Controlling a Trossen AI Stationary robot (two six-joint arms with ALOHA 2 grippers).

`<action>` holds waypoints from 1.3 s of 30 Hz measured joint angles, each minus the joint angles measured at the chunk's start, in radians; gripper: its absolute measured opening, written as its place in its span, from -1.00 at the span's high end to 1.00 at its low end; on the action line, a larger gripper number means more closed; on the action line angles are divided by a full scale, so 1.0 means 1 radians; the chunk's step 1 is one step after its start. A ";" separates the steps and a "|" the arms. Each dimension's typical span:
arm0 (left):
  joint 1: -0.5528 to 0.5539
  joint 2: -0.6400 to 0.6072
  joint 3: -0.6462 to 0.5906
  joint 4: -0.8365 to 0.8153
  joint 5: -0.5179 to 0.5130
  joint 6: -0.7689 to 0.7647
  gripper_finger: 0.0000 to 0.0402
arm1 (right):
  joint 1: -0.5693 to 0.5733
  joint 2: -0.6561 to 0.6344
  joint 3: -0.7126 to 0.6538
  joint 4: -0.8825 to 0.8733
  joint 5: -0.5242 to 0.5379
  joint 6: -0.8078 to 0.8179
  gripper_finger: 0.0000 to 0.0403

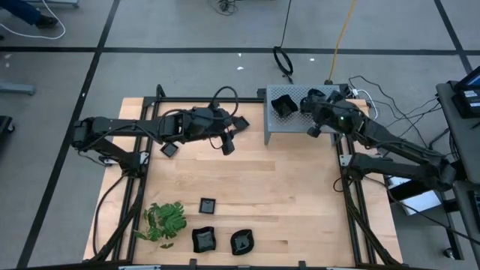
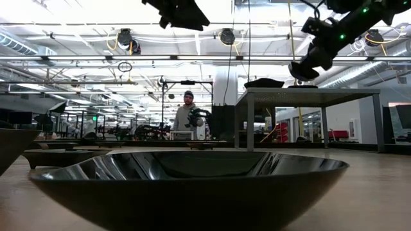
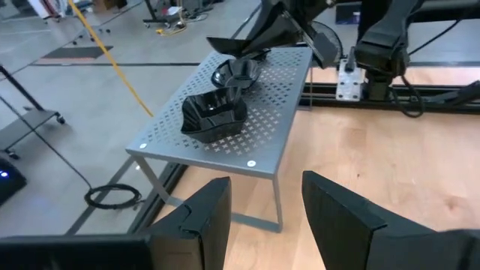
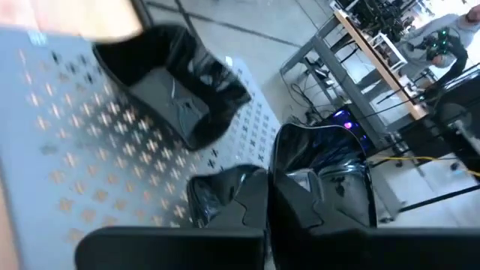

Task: Pick & Place Mini shaped plates
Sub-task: Stack the black leaf-shaped plate on top of the black leaf-shaped plate on the shelf, then stack the black square plate on top of the black square plate on the shelf

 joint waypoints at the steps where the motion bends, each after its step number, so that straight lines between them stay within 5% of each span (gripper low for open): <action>1: 0.003 0.000 0.000 0.000 -0.006 0.000 0.15 | -0.006 0.005 0.000 -0.002 -0.002 -0.016 1.00; 10: 0.033 0.000 0.000 0.000 -0.015 -0.003 0.15 | -0.015 0.043 0.000 -0.001 -0.030 -0.119 0.95; 23: 0.064 0.000 0.000 0.000 -0.015 -0.003 0.15 | -0.015 0.095 0.000 -0.004 -0.029 -0.133 0.59; 31: 0.070 0.000 0.000 0.000 -0.011 -0.066 0.15 | -0.015 0.087 0.000 0.040 -0.032 0.047 0.32; 39: 0.068 0.000 0.000 0.000 -0.011 -0.113 0.15 | -0.014 0.054 0.001 0.034 -0.179 0.190 0.24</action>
